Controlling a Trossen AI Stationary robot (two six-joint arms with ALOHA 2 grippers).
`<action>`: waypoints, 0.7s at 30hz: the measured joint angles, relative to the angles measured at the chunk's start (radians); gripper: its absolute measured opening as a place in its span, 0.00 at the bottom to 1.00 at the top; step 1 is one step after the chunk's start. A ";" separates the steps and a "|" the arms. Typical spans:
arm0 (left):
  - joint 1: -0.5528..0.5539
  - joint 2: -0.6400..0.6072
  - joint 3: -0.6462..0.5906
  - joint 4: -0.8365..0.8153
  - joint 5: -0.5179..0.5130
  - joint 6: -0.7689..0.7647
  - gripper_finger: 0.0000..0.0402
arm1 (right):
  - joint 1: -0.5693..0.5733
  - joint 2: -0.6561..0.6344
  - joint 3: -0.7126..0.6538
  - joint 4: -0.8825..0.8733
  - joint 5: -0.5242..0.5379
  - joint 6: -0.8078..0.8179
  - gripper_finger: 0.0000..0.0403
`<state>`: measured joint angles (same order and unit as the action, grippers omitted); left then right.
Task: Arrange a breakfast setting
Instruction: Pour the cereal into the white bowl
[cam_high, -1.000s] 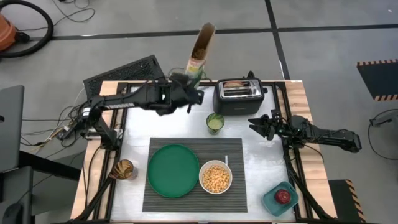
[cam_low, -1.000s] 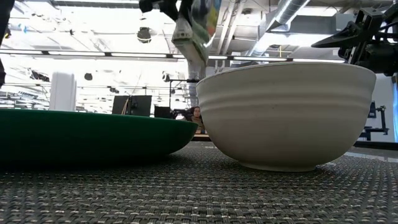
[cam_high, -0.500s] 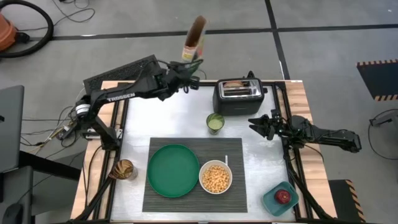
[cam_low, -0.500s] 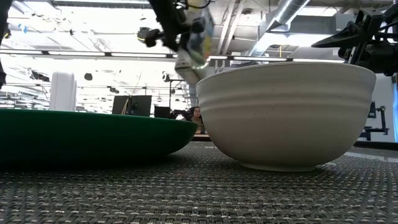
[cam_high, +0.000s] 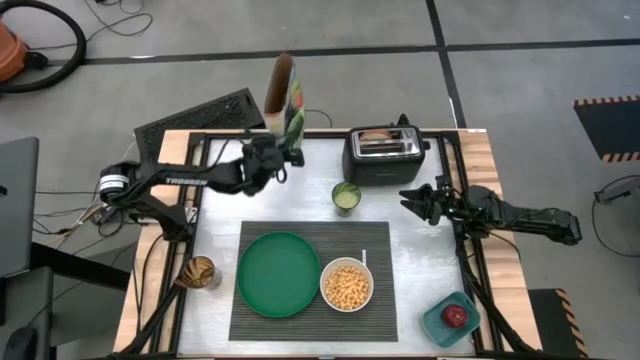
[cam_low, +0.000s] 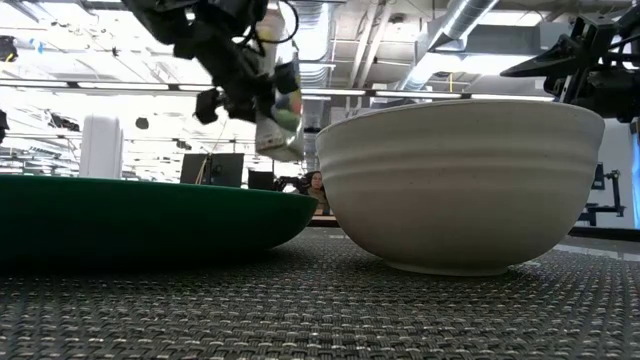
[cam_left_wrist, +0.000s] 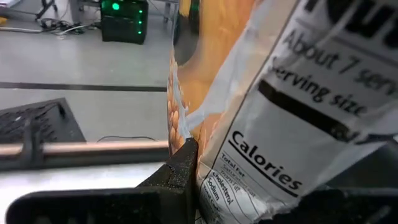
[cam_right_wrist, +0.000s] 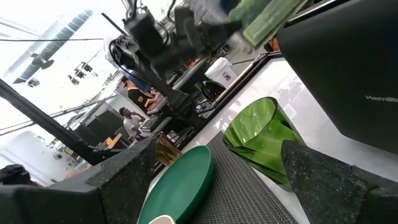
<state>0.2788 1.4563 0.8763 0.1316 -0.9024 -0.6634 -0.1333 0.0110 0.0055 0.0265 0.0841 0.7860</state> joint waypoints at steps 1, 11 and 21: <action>-0.010 0.000 -0.020 0.004 -0.018 -0.014 0.19 | 0.000 0.004 0.000 0.000 0.003 0.000 0.93; -0.020 0.017 -0.178 0.032 -0.108 -0.174 0.19 | 0.000 0.081 0.000 0.004 0.022 0.017 0.93; -0.047 0.137 -0.256 0.139 -0.119 -0.241 0.19 | 0.001 0.113 0.000 0.005 0.022 0.081 0.93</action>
<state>0.2321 1.5935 0.6207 0.2711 -1.0213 -0.9042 -0.1320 0.1241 0.0055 0.0315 0.1062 0.8674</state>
